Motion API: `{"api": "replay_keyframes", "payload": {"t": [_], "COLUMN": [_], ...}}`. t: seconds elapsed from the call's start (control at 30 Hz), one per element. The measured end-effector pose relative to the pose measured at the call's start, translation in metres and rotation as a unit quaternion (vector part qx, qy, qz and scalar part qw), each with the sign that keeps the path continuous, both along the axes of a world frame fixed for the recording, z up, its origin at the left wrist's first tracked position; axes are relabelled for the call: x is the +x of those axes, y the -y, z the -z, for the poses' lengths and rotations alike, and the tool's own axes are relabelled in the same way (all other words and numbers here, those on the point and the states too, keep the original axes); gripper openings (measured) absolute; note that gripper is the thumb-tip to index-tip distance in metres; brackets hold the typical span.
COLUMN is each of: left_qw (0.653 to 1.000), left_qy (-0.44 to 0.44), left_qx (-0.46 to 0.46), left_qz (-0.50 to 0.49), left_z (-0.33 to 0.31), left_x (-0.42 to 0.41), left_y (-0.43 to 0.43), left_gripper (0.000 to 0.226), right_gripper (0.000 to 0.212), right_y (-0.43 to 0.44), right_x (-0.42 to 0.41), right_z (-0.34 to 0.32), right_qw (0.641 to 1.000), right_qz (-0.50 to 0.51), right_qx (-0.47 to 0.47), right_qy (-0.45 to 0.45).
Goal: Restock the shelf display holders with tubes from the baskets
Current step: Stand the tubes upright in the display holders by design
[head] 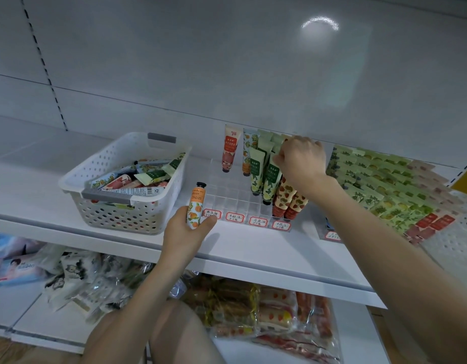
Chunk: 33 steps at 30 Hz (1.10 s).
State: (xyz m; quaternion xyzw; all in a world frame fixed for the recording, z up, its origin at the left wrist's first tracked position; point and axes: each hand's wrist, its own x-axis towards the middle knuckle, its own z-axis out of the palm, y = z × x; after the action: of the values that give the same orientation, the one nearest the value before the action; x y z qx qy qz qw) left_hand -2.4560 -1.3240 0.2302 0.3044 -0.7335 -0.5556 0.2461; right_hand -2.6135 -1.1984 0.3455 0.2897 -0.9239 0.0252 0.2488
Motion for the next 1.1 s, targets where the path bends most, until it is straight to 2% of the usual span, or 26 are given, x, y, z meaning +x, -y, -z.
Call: {"api": "replay_keyframes", "payload": {"t": [0.13,0.8,0.93,1.1], "left_qw": [1.000,1.000,1.000,1.000], "left_qy": [-0.003,0.001,0.001,-0.004], "left_qx": [-0.002,0.005,0.009,0.013], "left_qz": [0.002,0.006,0.008,0.012], "left_z": [0.001,0.003,0.004,0.004], "left_x": [0.000,0.001,0.001,0.003], "left_y": [-0.001,-0.002,-0.002,-0.002], "left_gripper": [0.026,0.032,0.031,0.026], "right_gripper": [0.022,0.026,0.024,0.016], "right_y": [-0.004,-0.011,-0.010,0.001], "right_x": [0.002,0.009,0.010,-0.003], "right_z": [0.006,0.008,0.007,-0.012], "right_qw": [0.999,0.999,0.998,0.983], "right_qz": [-0.022,-0.041,-0.035,0.051], "right_qx": [-0.009,-0.013,0.002,0.009], "right_qy": [-0.033,0.000,0.047,0.177]}}
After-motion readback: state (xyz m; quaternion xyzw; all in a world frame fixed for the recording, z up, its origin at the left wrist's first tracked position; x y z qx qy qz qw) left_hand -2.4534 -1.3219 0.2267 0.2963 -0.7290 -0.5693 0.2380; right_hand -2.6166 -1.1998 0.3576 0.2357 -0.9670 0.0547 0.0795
